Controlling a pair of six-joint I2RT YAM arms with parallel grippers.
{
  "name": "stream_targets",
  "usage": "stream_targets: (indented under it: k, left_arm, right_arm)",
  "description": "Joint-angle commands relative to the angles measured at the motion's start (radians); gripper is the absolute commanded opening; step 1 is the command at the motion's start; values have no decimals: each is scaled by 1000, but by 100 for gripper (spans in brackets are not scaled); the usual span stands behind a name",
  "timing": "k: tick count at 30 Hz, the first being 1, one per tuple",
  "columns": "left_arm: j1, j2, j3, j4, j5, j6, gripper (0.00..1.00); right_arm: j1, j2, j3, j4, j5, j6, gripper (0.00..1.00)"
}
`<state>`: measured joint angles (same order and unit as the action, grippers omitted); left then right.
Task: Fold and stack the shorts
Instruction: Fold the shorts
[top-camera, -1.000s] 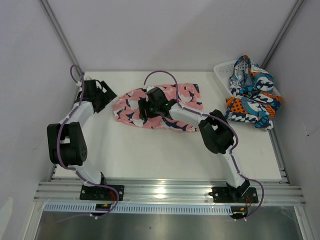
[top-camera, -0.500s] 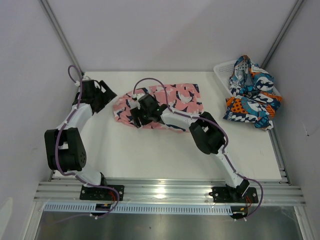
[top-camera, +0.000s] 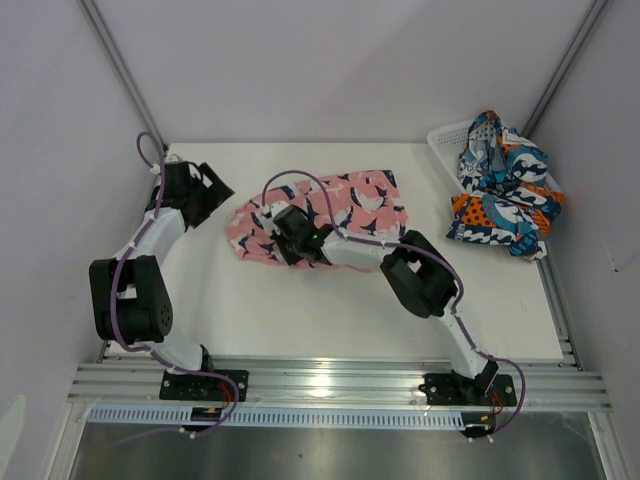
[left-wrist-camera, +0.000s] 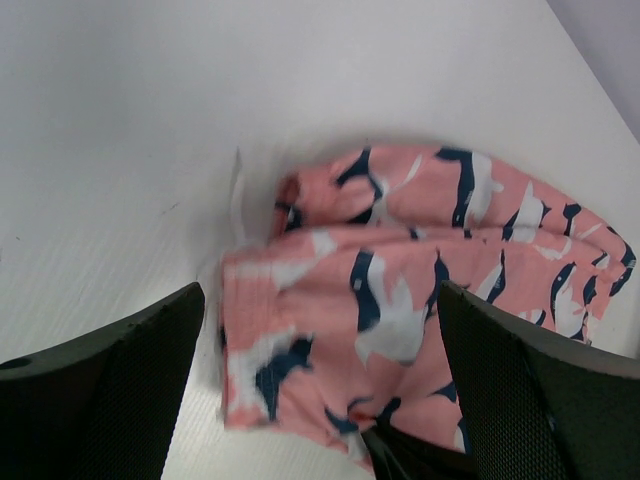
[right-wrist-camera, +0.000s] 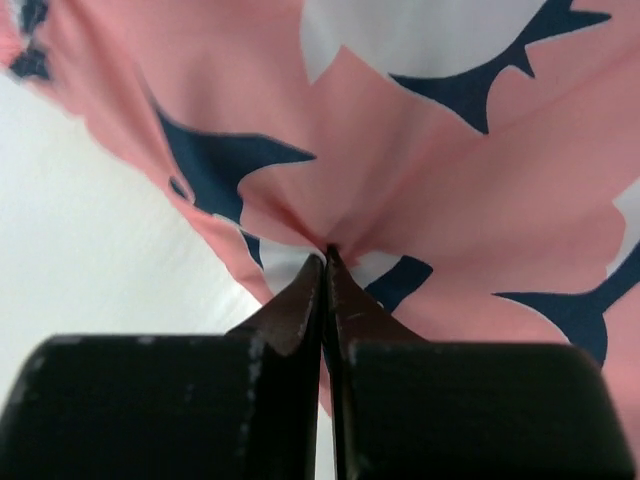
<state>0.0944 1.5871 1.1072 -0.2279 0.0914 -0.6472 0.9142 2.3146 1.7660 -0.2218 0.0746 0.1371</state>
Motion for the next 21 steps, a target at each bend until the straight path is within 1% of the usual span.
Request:
stream_targets:
  k: [1,2,3,5,6,8,9,10,11,13,14,15,17,18,20,21]
  left_arm:
    - [7,-55,-10,10,22,-2,99]
    - [7,-58,-13,12,25,-2,99]
    - [7,-61,-18,13,27,-2,99]
    - [2,-81,-47,25,37,-9,99]
    - [-7,-90,-79,32,39,-11,99]
    - [-22,-120,-108,54,39,-23,99]
    - [-38,-130,-147,62,42,-25,99]
    - [-44,-136,-156,68,45,-31,99]
    - [-48,-147,-167,74,50,-34,99]
    - [-59,-156,-204,88,60,-40,99]
    - [-59,-162,-213,93,74,-43,99]
    - [-58,-173,-240,96,80,-43,99]
    - [-58,-188,-268,105,108,-46,99]
    - [-59,-208,-286,108,119,-48,99]
    - [-62,-240,-313,114,134,-52,99]
    - [-64,-260,-349,116,139,-52,99]
  right_arm:
    - [48,-150,-208,51,4,-59,0]
    - [63,-188,-320,70,1,-73,0]
    - [69,-261,-374,85,-5,-79,0]
    - [90,-338,-479,98,13,-88,0]
    - [95,-410,-576,88,20,-82,0]
    - [100,-477,-658,75,19,-48,0]
    - [98,-507,-724,65,19,-33,3]
    - [98,-562,-752,50,25,-19,17]
    - [98,-589,-770,39,37,5,21]
    - [98,-651,-789,4,51,16,34]
    - [100,-670,-784,-2,56,30,38]
    - [100,-688,-777,-13,47,36,45]
    - [107,-731,-738,-13,13,56,57]
    - [126,-738,-723,1,2,73,61]
    - [156,-730,-660,7,-3,75,65]
    - [193,-718,-636,7,26,65,66]
